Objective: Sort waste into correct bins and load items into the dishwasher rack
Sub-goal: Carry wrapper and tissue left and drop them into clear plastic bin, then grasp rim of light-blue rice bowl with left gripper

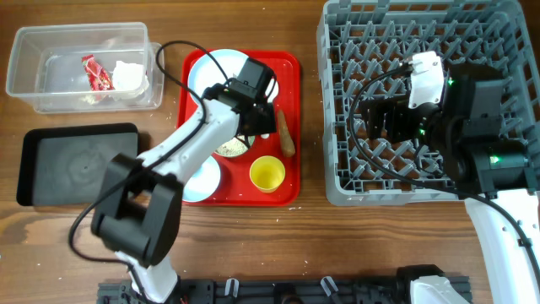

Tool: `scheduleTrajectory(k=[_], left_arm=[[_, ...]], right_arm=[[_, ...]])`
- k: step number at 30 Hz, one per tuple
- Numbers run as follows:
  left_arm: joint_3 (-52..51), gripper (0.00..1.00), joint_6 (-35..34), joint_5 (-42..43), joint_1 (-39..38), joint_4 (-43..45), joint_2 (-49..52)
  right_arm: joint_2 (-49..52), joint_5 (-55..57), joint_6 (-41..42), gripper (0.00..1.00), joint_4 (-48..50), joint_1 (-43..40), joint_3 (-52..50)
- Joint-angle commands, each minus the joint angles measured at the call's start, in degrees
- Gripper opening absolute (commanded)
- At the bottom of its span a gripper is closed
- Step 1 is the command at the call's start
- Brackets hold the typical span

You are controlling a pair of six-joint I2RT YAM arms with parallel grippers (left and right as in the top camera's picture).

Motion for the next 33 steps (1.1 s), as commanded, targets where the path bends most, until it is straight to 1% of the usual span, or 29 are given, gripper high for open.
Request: scheduleTrajectory(k=[1, 2, 4, 9, 15, 18, 20, 24, 27, 33], left_arm=[[-0.63, 0.63, -0.55, -0.87, -0.11, 0.28, 4.09], [-0.63, 0.57, -0.55, -0.52, -0.11, 0.28, 4.83], [-0.66, 0.48, -0.55, -0.09, -0.11, 0.31, 5.44], [-0.61, 0.45, -0.55, 0.72, -0.11, 1.79, 5.42], [-0.52, 0.32, -0.52, 0.96, -0.09, 1.79, 4.76], [-0.52, 0.29, -0.52, 0.96, -0.11, 1.77, 4.46], [-0.46, 0.25, -0.5, 0.7, -0.11, 1.73, 4.31], [1.05, 0.15, -0.31, -0.15, -0.09, 0.79, 4.22], [3.23, 0.04, -0.24, -0.15, -0.09, -0.96, 4.22], [8.52, 0.04, -0.09, -0.02, -0.09, -6.45, 3.15]], right_arm=[[0.33, -1.18, 0.46, 1.0, -0.42, -0.02, 1.07], [0.31, -1.18, 0.46, 1.0, -0.52, -0.02, 1.07], [0.33, -1.18, 0.46, 1.0, -0.61, -0.02, 1.07], [0.31, -1.18, 0.46, 1.0, -0.57, -0.02, 1.07], [0.31, -1.18, 0.46, 1.0, -0.46, -0.02, 1.07], [0.33, -1.18, 0.44, 1.0, -0.37, -0.02, 1.07], [0.33, -1.18, 0.44, 1.0, -0.37, -0.02, 1.07], [0.33, -1.18, 0.44, 1.0, -0.39, -0.02, 1.07], [0.33, -1.18, 0.44, 1.0, -0.39, -0.02, 1.07], [0.33, -1.18, 0.46, 1.0, -0.39, -0.02, 1.07]])
